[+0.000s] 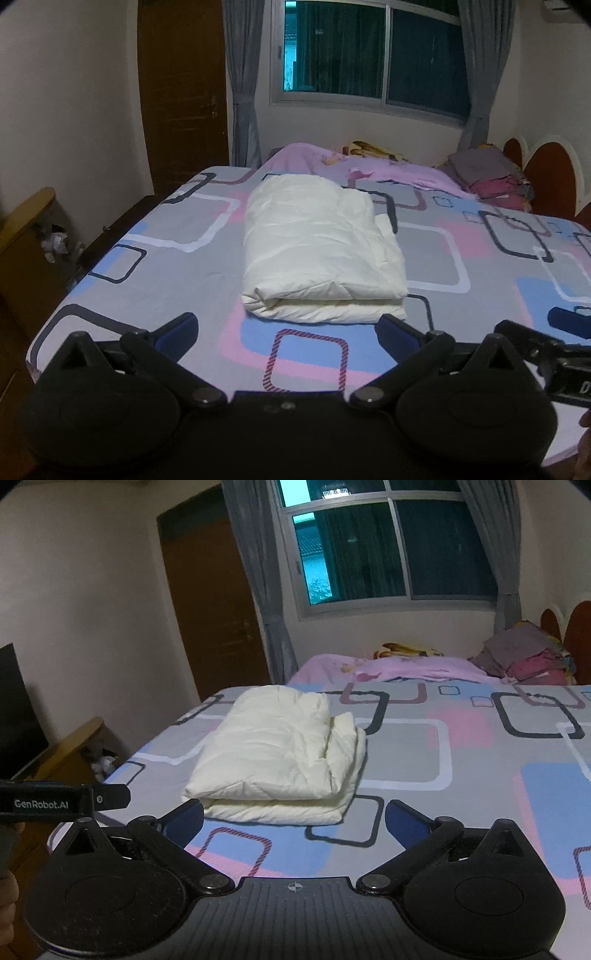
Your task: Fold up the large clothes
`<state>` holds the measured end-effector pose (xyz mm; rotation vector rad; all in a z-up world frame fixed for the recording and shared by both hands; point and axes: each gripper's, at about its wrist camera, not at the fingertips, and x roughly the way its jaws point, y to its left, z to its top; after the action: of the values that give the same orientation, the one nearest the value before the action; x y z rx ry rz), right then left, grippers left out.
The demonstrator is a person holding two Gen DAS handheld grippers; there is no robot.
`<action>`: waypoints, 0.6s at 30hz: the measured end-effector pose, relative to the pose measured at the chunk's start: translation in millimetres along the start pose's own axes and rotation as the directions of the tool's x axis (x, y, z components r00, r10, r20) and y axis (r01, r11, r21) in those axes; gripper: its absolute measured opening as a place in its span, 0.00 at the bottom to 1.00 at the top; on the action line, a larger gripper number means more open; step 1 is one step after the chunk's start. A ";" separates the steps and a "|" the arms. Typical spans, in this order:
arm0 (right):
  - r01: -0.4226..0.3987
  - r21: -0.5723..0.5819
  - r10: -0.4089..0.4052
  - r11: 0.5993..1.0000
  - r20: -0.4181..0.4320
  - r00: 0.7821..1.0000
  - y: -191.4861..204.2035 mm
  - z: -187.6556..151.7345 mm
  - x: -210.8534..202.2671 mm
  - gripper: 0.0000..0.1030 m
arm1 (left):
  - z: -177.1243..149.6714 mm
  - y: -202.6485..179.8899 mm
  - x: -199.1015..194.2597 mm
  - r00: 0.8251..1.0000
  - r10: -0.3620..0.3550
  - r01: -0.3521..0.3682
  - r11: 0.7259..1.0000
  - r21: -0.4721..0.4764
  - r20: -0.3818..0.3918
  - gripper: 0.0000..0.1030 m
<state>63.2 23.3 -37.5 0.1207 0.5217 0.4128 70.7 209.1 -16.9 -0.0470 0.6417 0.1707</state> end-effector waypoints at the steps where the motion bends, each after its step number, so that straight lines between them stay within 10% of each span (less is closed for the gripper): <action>1: 0.000 -0.002 0.000 1.000 0.003 1.000 2.0 -1.7 -3.5 1.00 | -2.1 1.1 -5.5 1.000 0.005 -0.005 1.000 -0.005 0.017 1.00; 18: 0.031 -0.031 -0.028 0.999 0.088 0.996 13.5 7.7 -40.3 1.00 | -10.9 7.6 -30.3 0.995 0.065 -0.062 0.997 -0.045 0.080 1.00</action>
<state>30.5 18.9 -9.5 0.0998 0.4297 0.3852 39.0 211.2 -7.4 -0.0608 0.5589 0.2465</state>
